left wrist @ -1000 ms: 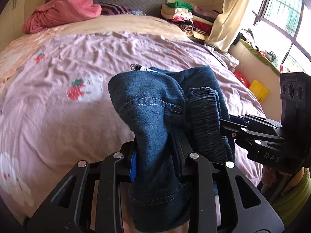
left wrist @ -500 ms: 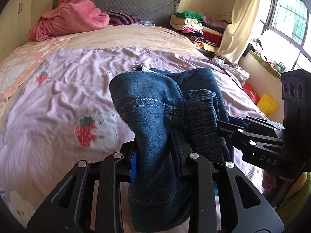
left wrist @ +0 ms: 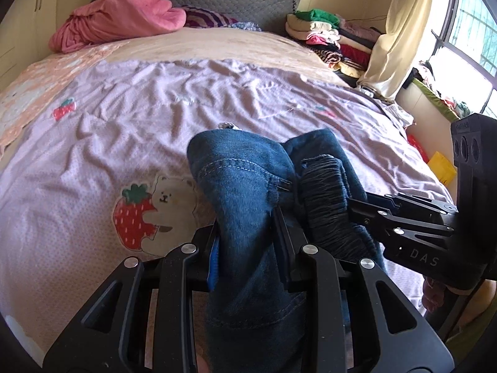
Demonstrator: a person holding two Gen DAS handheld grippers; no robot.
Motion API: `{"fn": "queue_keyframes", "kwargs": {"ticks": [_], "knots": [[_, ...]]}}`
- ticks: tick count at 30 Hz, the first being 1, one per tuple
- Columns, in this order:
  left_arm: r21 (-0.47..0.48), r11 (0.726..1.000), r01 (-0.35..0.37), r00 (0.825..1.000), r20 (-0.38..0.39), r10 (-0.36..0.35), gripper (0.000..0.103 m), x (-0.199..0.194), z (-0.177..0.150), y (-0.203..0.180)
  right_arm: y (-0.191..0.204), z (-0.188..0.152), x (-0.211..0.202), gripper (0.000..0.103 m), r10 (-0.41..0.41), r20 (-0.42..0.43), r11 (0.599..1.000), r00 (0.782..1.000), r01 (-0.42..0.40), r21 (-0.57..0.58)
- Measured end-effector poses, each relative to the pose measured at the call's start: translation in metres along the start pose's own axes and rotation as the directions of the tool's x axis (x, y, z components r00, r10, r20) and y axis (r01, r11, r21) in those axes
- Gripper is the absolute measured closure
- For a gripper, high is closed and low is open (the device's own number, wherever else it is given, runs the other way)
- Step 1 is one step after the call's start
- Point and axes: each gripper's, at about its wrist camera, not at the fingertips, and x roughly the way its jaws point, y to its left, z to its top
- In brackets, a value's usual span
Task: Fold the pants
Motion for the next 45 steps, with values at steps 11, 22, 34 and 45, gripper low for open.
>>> {"fn": "queue_keyframes", "kwargs": {"ticks": [11,22,34,45], "knots": [[-0.026,0.999,-0.022,0.999,-0.029,0.021,0.078,0.015,-0.013,0.017,-0.016,-0.012,0.01,0.06,-0.051,-0.041,0.996,0.998,0.054,0.075],[-0.052,0.998,-0.033,0.998,-0.051,0.031,0.062,0.016,-0.025,0.024,-0.022,-0.025,0.004,0.042,-0.122,-0.074,0.987,0.99,0.129,0.098],[-0.059,0.996,-0.06,0.998,-0.027,0.058,0.047,-0.011,-0.038,0.025,-0.011,-0.04,-0.024,0.034,-0.194,-0.055,0.979,0.979,0.197,0.057],[-0.044,0.997,-0.059,0.998,-0.004,0.059,0.033,-0.044,-0.047,0.017,-0.003,-0.054,-0.055,0.026,-0.191,-0.006,0.979,0.982,0.191,0.071]]}}
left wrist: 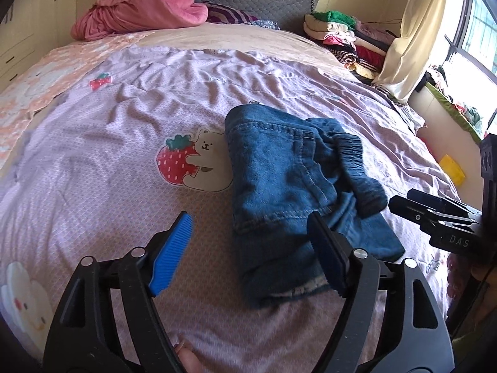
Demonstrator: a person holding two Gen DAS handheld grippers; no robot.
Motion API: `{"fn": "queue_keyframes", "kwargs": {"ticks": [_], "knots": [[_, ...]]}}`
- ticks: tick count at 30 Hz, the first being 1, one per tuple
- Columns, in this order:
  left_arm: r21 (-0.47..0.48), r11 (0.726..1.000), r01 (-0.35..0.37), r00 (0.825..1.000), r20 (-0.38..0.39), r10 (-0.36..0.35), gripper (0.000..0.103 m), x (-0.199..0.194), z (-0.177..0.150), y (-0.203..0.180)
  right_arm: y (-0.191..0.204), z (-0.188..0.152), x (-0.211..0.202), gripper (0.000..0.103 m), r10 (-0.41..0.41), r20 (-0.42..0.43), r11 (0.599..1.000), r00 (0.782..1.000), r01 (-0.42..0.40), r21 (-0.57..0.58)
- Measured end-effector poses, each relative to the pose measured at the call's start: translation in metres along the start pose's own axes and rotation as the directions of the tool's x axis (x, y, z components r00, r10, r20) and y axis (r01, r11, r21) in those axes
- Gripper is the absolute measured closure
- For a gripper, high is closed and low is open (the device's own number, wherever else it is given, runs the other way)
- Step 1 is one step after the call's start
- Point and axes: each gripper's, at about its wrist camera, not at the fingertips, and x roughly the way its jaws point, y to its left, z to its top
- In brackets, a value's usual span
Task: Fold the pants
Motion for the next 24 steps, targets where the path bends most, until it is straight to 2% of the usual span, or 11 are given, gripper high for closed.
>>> {"fn": "queue_keyframes", "kwargs": {"ticks": [4,5,9,12,24], "knots": [[0.021,1.0,0.001,1.0,0.018,-0.001,0.03,-0.015,-0.004,-0.006,0.001,-0.005,-0.018,0.023,0.01,0.042,1.0,0.999,-0.01,0.007],[0.026,1.0,0.003,1.0,0.024,-0.003,0.028,-0.021,-0.005,-0.008,0.001,-0.006,-0.024,0.022,0.013,0.055,1.0,0.998,-0.013,0.011],[0.046,0.999,0.005,0.999,0.044,-0.007,0.018,-0.036,-0.012,-0.013,0.003,-0.014,-0.047,0.011,0.025,0.101,0.999,0.995,-0.027,0.019],[0.062,0.998,-0.001,0.998,0.058,-0.003,0.013,-0.049,-0.018,-0.018,0.005,-0.022,-0.06,0.009,0.025,0.12,0.999,0.992,-0.027,0.018],[0.059,0.998,0.002,0.996,0.092,-0.008,0.01,-0.09,-0.047,-0.028,0.017,-0.052,-0.11,0.005,0.007,0.183,1.0,0.983,-0.008,0.005]]}}
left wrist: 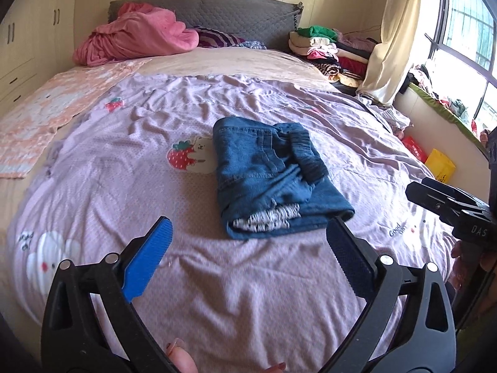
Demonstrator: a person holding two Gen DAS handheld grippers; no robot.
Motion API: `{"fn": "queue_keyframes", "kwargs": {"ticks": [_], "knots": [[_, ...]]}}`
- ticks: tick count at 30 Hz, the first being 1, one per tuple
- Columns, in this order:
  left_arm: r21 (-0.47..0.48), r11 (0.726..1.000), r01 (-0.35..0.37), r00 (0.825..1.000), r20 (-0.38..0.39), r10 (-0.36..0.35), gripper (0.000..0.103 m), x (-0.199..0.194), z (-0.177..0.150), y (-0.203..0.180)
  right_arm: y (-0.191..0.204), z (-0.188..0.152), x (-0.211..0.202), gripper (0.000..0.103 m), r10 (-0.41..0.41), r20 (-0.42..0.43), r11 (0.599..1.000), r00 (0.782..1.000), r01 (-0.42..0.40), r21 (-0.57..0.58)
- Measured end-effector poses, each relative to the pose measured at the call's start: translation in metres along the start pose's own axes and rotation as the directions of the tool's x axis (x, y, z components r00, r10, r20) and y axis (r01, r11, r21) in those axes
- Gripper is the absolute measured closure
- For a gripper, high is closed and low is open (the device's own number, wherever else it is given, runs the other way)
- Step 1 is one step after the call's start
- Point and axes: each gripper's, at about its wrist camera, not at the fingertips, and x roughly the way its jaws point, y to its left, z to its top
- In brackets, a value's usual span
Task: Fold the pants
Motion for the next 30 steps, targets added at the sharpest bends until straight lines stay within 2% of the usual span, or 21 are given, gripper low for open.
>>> {"fn": "queue_keyframes", "kwargs": {"ticks": [13,18,30], "knots": [[0.012,1.0,-0.02,1.0,-0.021,0.021,0.01,-0.022,-0.041,-0.011,0.018,-0.036,-0.031,0.005,0.025,-0.009,1.0,1.0,-0.025,-0.013],[0.006,1.0,-0.02,1.0,-0.024,0.02,0.01,-0.028,-0.049,-0.013,0.021,-0.049,-0.039,0.005,0.011,-0.015,1.0,1.0,-0.011,-0.025],[-0.001,1.0,-0.025,0.999,-0.045,0.025,0.01,-0.032,-0.07,-0.014,0.023,-0.072,-0.042,0.005,0.011,-0.048,1.0,0.999,-0.012,-0.013]]}}
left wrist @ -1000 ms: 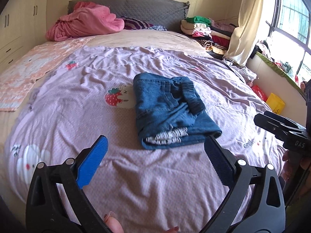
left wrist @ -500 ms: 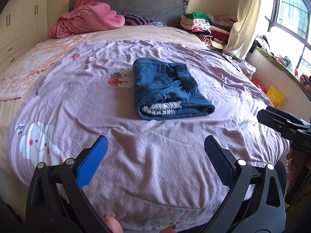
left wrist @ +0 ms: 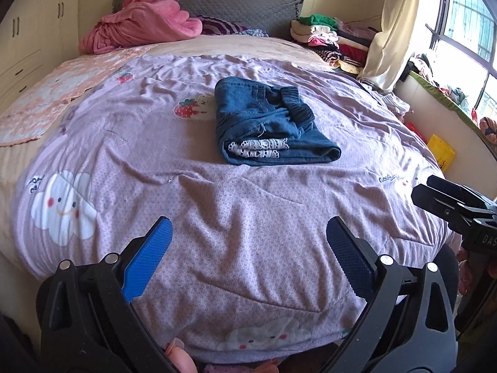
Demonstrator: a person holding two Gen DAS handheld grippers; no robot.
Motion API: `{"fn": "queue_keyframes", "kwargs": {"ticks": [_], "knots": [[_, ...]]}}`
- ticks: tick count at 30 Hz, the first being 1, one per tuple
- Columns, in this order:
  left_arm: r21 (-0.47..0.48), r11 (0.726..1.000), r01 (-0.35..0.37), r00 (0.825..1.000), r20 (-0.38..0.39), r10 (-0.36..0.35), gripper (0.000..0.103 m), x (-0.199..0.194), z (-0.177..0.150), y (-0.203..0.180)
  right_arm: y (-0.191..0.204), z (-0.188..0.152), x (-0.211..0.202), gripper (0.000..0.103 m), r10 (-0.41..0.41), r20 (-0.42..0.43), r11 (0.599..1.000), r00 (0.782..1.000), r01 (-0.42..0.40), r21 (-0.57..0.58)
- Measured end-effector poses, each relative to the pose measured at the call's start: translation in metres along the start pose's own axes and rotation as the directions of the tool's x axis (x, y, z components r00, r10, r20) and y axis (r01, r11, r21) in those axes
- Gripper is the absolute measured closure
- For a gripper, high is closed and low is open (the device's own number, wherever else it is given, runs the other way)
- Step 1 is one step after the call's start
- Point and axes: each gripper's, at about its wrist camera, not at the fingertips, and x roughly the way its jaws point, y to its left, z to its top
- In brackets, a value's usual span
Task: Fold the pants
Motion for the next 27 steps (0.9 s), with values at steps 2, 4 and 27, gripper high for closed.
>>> {"fn": "queue_keyframes", "kwargs": {"ticks": [2,4,27], "knots": [[0.0,1.0,-0.002,1.0,0.003,0.002,0.01,-0.0002,-0.0004,0.0001,-0.0006,-0.0006,0.001,0.005,0.001,-0.005,1.0,1.0,-0.001,0.004],[-0.001,1.0,0.001,1.0,0.004,-0.001,0.01,0.0004,-0.0012,0.0007,-0.0015,-0.0009,0.0013,0.005,-0.004,-0.005,1.0,1.0,0.004,0.002],[0.015,1.0,-0.005,1.0,-0.004,0.005,0.01,-0.0009,-0.0005,-0.0029,-0.0011,-0.0016,-0.0001,0.005,-0.007,-0.016,1.0,1.0,0.008,0.008]]}}
